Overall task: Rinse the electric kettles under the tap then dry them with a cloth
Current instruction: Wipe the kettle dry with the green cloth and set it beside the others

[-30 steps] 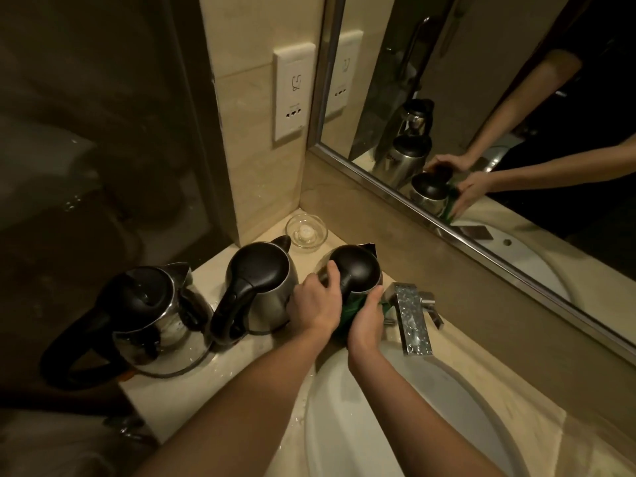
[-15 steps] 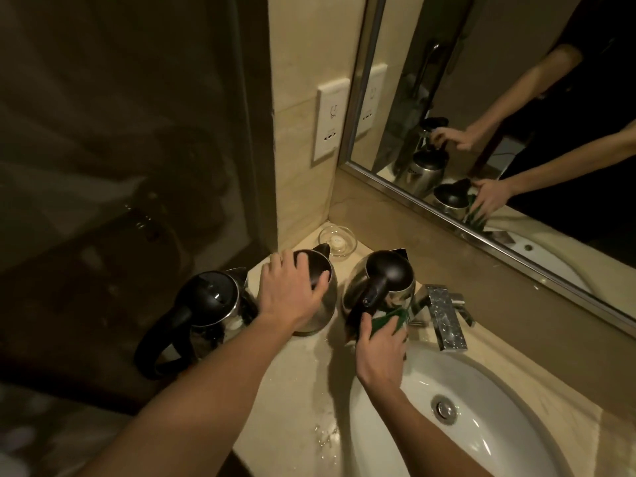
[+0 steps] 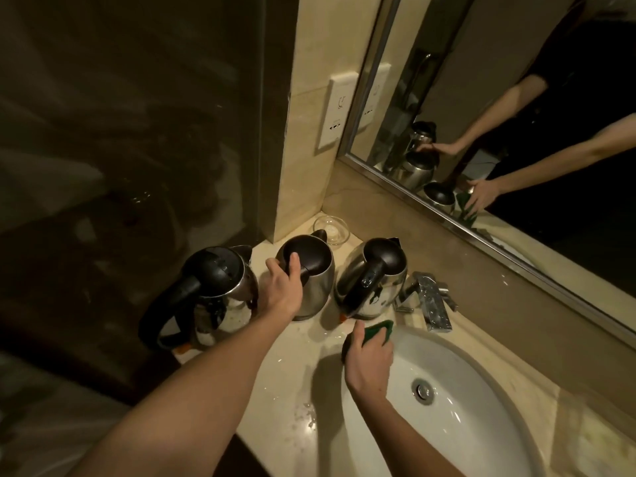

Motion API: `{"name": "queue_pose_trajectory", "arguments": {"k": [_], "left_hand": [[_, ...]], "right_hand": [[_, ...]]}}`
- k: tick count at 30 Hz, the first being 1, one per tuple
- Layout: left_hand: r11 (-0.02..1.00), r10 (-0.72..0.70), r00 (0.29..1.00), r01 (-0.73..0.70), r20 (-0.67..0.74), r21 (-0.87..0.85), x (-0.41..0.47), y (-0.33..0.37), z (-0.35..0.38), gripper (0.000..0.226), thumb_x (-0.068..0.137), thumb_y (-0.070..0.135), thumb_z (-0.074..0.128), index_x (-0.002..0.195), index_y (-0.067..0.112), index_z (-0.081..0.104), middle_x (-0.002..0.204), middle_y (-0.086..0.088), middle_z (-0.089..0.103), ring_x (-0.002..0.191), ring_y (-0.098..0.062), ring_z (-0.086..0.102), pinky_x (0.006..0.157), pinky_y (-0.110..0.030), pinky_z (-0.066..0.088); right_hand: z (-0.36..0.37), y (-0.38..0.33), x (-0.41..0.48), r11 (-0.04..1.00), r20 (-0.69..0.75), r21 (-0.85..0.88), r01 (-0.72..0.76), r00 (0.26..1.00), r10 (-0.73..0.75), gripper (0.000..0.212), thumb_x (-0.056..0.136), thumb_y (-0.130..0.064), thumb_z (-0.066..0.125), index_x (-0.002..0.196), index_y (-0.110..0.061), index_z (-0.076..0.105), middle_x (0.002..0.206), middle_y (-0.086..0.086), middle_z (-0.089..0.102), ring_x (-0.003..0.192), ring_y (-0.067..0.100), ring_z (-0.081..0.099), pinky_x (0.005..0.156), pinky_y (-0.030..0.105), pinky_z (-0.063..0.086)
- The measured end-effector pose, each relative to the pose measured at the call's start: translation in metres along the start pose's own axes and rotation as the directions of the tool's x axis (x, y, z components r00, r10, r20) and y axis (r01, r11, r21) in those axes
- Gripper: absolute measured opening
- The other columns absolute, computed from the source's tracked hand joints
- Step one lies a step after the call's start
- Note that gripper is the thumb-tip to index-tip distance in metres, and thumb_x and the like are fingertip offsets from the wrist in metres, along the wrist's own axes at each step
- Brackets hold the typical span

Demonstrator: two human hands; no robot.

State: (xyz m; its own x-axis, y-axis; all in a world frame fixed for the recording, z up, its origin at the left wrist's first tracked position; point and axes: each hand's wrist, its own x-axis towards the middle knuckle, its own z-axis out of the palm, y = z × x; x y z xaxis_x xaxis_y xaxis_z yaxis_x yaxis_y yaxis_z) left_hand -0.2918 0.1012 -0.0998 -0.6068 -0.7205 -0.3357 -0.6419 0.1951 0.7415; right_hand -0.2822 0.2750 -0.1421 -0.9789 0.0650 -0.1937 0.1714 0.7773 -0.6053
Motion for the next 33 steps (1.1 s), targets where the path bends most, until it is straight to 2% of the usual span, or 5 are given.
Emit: {"name": "queue_pose_trajectory", "arguments": {"k": [5,17,20,23,33], "left_hand": [[0.997,-0.050,0.997,0.053,0.052,-0.052,-0.016,-0.007,-0.005,0.062,0.100,0.064,0.018,0.136,0.015,0.033,0.124,-0.017,0.055,0.109,-0.037,0.059,0.083,-0.043,0.047],[0.997,-0.040,0.994,0.046,0.103,-0.057,-0.059,-0.042,-0.013,0.099,0.070,0.091,0.006,0.138,0.022,0.028,0.122,-0.016,0.061,0.097,-0.041,0.069,0.086,-0.056,0.057],[0.998,-0.052,0.990,0.058,0.132,-0.040,-0.078,-0.045,-0.019,0.089,0.082,0.086,0.012,0.137,0.018,0.031,0.117,-0.017,0.062,0.087,-0.040,0.071,0.062,-0.042,0.061],[0.996,-0.052,0.984,0.063,0.170,-0.059,-0.088,-0.052,-0.021,0.076,0.093,0.076,0.022,0.140,0.017,0.031,0.122,-0.020,0.058,0.088,-0.042,0.071,0.031,-0.023,0.042],[0.995,-0.017,0.980,0.035,0.199,-0.088,-0.112,-0.066,-0.027,0.071,0.097,0.070,0.020,0.137,0.014,0.038,0.120,-0.019,0.061,0.068,-0.031,0.068,0.035,-0.025,0.044]], "right_hand": [[-0.001,-0.005,-0.012,0.932,0.075,0.277,-0.235,0.972,0.223,0.079,0.097,-0.065,0.019,0.142,-0.004,0.041,0.138,0.022,0.045,0.123,0.039,0.049,0.108,0.051,0.038],[-0.016,-0.036,-0.046,0.627,0.276,0.600,-0.497,0.864,0.422,0.074,0.100,-0.063,0.022,0.143,-0.007,0.043,0.137,0.018,0.051,0.128,0.036,0.047,0.109,0.047,0.034],[-0.016,-0.044,-0.059,0.557,0.319,0.645,-0.523,0.847,0.426,0.074,0.099,-0.064,0.022,0.144,-0.009,0.042,0.140,0.017,0.050,0.130,0.036,0.046,0.108,0.047,0.036],[-0.012,-0.051,-0.074,0.459,0.367,0.699,-0.548,0.826,0.428,0.077,0.095,-0.070,0.024,0.144,-0.013,0.041,0.140,0.016,0.051,0.130,0.038,0.047,0.109,0.052,0.038],[-0.008,-0.062,-0.102,0.162,0.445,0.794,-0.585,0.743,0.500,0.075,0.094,-0.070,0.031,0.143,-0.014,0.042,0.138,0.018,0.050,0.128,0.040,0.046,0.102,0.051,0.041]]}}
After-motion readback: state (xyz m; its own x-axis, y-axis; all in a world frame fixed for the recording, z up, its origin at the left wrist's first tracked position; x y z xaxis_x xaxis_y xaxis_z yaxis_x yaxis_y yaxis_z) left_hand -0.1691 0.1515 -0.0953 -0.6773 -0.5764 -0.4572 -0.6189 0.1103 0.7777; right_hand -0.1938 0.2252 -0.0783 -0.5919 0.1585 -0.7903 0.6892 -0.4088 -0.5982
